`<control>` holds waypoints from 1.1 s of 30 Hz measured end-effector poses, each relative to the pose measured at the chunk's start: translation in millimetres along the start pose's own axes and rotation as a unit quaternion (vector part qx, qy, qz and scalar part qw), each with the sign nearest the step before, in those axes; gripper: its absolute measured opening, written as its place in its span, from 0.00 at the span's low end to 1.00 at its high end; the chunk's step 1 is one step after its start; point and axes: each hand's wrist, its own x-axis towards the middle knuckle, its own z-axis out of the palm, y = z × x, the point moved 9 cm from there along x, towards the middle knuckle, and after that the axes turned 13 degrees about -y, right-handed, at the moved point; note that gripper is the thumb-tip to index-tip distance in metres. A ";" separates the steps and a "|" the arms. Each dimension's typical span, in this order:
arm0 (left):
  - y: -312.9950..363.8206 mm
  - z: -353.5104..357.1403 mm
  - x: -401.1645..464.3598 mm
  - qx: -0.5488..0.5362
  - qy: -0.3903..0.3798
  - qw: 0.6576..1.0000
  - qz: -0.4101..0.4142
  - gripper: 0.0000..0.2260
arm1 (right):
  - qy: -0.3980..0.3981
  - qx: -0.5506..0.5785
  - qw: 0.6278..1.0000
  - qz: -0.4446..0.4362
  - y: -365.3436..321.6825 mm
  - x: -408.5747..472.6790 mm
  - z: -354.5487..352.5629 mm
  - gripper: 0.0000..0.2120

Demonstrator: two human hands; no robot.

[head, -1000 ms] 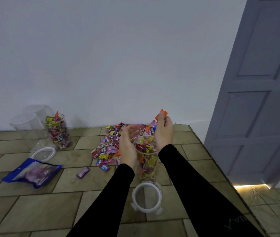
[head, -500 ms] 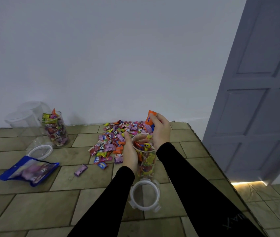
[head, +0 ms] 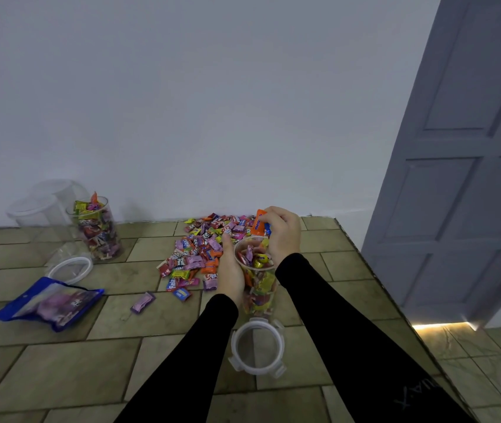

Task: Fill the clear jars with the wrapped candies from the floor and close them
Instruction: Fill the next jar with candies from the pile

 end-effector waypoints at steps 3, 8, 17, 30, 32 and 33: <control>-0.2 -1.3 1.3 0.006 0.003 1.000 0.001 0.33 | -0.019 0.012 1.000 -0.008 -0.8 0.3 2.2 0.08; 4.1 3.2 0.1 0.008 -0.015 1.000 0.004 0.33 | -0.046 0.001 0.999 -0.016 -7.1 -3.4 5.5 0.10; 8.5 12.6 -2.5 0.006 -0.043 0.999 0.021 0.32 | -0.053 -0.013 0.999 -0.001 1.3 -1.2 7.3 0.12; 11.8 12.5 -4.5 0.050 -0.055 0.997 0.013 0.28 | -0.175 -0.027 0.982 0.071 11.4 3.0 26.4 0.15; 13.4 17.8 -7.2 0.058 -0.074 0.996 0.010 0.27 | -0.155 -0.047 0.985 0.052 7.4 2.6 20.9 0.13; 13.8 18.8 -8.3 0.067 -0.080 0.995 0.007 0.26 | -0.140 -0.055 0.988 0.041 6.1 1.9 16.2 0.11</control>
